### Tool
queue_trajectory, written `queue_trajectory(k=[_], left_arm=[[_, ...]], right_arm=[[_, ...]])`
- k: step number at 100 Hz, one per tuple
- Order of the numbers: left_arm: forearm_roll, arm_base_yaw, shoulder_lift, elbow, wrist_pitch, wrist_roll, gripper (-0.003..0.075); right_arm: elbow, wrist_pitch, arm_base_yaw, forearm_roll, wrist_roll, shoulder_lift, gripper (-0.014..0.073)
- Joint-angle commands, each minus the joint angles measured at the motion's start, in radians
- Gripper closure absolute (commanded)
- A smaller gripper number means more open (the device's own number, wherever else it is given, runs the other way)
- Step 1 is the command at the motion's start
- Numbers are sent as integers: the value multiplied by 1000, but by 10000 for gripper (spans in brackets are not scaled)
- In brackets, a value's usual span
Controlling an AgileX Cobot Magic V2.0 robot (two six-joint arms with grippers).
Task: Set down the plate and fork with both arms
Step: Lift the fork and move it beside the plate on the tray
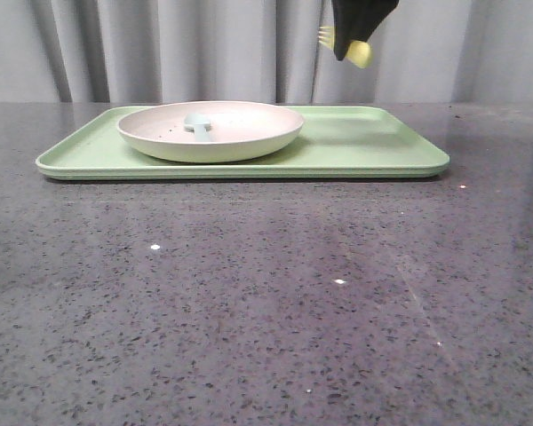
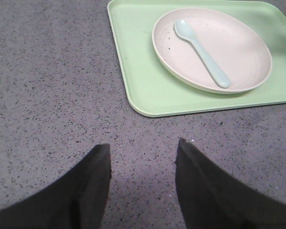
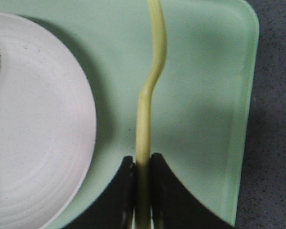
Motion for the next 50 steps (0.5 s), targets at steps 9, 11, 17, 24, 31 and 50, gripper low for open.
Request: queue_trajectory(k=[9,11,17,24,31,50], left_arm=[[-19,-6,-7,-29,-62,-10,408],[-19,-6,-7,-29,-60,-10,408],[-19,-6,-7,-29,-60,-10,408],[-20,-6,-7,-29,-60,-10,408],[-20,-6,-7,-29,-60,-10,408],[-20,-6,-7,-29,-60,-10,408]], right_arm=[[-22,96,-10,-18,-2,-70,610],[-22,96,-11,-18,-2,-70,610],[-22,97,-13,-18,-2,-70,608],[-22,97,-15,-18,-2,-69,609],[-16,97,-18,-17,-2,-67,609],[10,97,-18,-16,-2,-43,609]])
